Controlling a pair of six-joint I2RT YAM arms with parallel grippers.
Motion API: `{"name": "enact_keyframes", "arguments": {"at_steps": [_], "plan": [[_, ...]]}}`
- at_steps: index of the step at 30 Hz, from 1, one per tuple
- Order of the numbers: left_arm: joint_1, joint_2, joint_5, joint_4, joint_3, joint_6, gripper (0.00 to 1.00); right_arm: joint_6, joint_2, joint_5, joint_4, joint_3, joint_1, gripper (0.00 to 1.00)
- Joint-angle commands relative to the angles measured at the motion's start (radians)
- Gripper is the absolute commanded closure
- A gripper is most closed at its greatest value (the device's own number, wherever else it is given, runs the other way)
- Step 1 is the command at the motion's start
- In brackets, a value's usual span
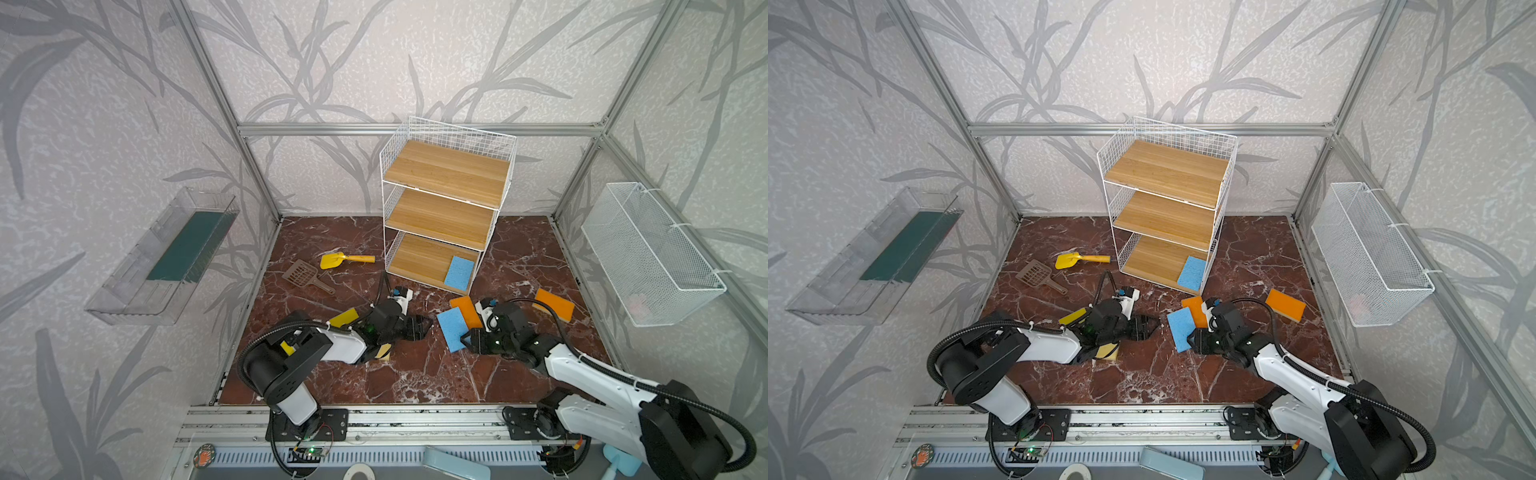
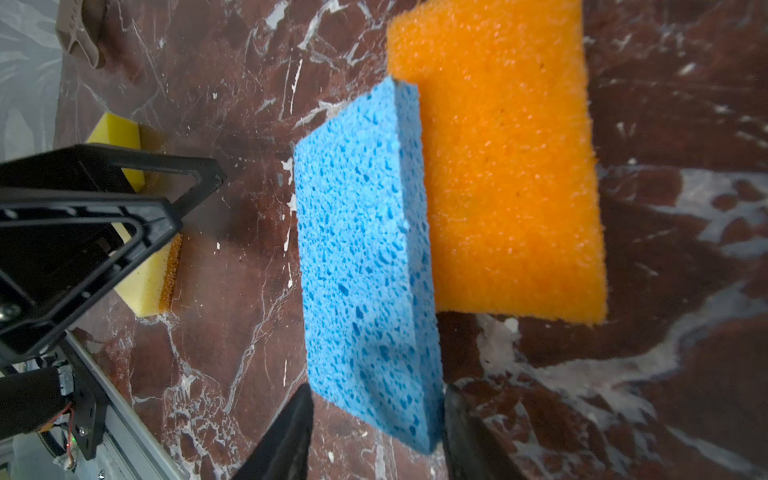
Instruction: Place and organize the cleaning sponges onto the shelf
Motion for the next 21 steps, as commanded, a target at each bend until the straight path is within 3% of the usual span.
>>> {"name": "enact_keyframes", "arguments": {"at_steps": [1,9,13,15,16,21], "plan": [[-0.001,-0.044,0.001,-0.005,-0.009,-0.013,0.29,0.010,0.026,-0.018,0.034,0.028,0.020,0.55],[-0.002,-0.232,-0.085,-0.207,-0.046,0.016,0.29,0.037,0.225,-0.048,0.169,0.109,0.196,0.57],[-0.001,-0.390,-0.153,-0.405,-0.047,0.055,0.29,0.059,0.342,-0.071,0.242,0.169,0.245,0.70],[-0.001,-0.441,-0.168,-0.478,-0.045,0.065,0.29,0.060,0.392,-0.083,0.250,0.207,0.262,0.72],[-0.002,-0.461,-0.169,-0.505,-0.046,0.069,0.29,0.062,0.419,-0.095,0.257,0.224,0.268,0.72],[-0.001,-0.498,-0.189,-0.603,-0.045,0.090,0.31,0.059,0.472,-0.156,0.291,0.263,0.281,0.48]]}}
